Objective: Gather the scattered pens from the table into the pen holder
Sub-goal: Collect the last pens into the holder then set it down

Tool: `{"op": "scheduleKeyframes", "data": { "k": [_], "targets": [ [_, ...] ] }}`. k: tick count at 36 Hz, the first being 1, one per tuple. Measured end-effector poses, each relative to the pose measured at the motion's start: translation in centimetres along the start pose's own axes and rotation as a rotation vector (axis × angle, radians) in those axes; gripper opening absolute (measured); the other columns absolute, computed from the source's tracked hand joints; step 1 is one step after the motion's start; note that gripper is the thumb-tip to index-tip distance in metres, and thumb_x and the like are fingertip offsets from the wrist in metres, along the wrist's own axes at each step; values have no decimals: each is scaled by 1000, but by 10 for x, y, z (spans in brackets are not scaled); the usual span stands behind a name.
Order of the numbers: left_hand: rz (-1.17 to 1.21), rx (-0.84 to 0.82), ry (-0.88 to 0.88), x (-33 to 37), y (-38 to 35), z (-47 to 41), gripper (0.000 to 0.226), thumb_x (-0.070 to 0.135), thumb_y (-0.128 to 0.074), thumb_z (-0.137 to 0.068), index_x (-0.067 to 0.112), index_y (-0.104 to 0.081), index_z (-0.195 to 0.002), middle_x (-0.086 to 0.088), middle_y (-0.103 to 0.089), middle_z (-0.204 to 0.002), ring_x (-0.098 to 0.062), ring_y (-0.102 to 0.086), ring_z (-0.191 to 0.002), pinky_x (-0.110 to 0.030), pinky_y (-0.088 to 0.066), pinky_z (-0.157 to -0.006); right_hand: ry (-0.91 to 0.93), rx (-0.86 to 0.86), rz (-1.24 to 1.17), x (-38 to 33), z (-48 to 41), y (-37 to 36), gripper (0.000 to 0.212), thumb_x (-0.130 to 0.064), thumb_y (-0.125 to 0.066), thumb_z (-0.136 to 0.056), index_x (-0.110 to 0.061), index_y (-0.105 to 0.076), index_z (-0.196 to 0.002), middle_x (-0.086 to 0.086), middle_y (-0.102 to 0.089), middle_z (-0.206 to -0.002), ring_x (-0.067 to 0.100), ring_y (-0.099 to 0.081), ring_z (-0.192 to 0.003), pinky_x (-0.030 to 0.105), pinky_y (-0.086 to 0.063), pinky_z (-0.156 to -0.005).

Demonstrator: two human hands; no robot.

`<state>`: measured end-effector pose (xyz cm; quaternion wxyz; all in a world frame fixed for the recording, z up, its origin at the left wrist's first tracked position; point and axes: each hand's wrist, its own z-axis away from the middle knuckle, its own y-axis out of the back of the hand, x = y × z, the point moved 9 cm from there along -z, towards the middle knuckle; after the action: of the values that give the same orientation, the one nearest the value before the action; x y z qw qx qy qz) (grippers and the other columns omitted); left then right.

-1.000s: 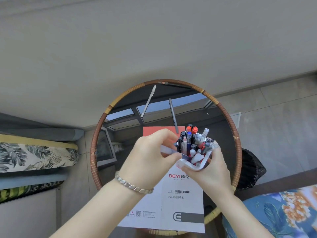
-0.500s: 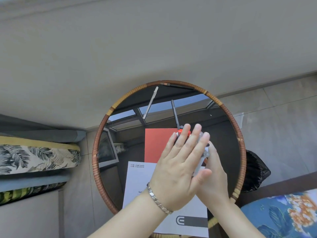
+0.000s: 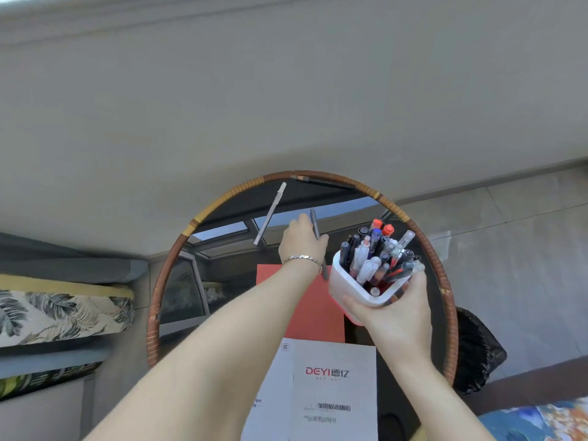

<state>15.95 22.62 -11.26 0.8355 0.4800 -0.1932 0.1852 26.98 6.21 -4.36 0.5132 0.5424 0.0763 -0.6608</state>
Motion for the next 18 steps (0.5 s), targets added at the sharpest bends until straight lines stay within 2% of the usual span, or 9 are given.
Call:
{"op": "scheduleKeyframes", "data": {
  "k": [2, 5, 8, 11, 14, 16, 18],
  "targets": [
    [-58, -44, 28, -1, -10, -8, 30, 16, -55, -87, 4, -45, -112, -16, -54, -117, -35, -53, -107, -43, -46, -78, 2, -4, 20, 3, -7, 0, 55, -39, -89, -55, -38, -48, -91, -14, -67, -95, 1, -65, -84, 29, -49, -66],
    [-78, -59, 46, -6, -21, -15, 27, 3, -49, -86, 1, -42, -113, -22, -56, -115, -38, -54, -105, -44, -46, -78, 9, -21, 48, 7, -18, -2, 56, -44, -88, -54, -41, -48, -93, -15, -67, -97, -1, -65, -82, 33, -54, -70],
    [-6, -56, 90, -11, -27, -17, 28, -1, -45, -87, -1, -41, -115, -24, -57, -115, -39, -56, -103, -43, -45, -78, 12, -45, 80, 8, -23, -6, 59, -50, -87, -55, -40, -49, -99, -17, -66, -99, -1, -65, -85, 27, -51, -68],
    [3, -51, 123, -17, -28, -26, 27, 1, -45, -87, -2, -43, -114, -23, -58, -114, -38, -57, -103, -39, -43, -74, 12, -55, 101, 7, -25, -10, 61, -52, -87, -54, -36, -50, -100, -15, -67, -100, 1, -66, -86, 29, -52, -70],
    [-44, 36, 116, -22, -12, -45, 23, 5, -44, -88, -1, -48, -110, -21, -60, -109, -37, -59, -97, -37, -44, -68, 20, -59, 105, 1, -27, -15, 63, -60, -84, -52, -35, -50, -99, -16, -66, -97, 0, -65, -84, 27, -52, -70],
    [-131, 133, 85, -24, 7, -57, 28, 3, -39, -90, 0, -48, -116, -19, -52, -113, -32, -55, -100, -30, -41, -64, 31, -82, 101, -4, -27, -20, 61, -57, -85, -52, -38, -49, -97, -17, -64, -96, -1, -64, -84, 24, -49, -67],
    [-171, 218, 57, -31, 27, -70, 30, 0, -38, -91, -2, -41, -121, -20, -43, -122, -34, -53, -102, -31, -40, -64, 43, -107, 100, -7, -28, -26, 57, -53, -85, -54, -42, -46, -93, -19, -63, -95, -2, -62, -84, 23, -47, -66]
  ]
}}
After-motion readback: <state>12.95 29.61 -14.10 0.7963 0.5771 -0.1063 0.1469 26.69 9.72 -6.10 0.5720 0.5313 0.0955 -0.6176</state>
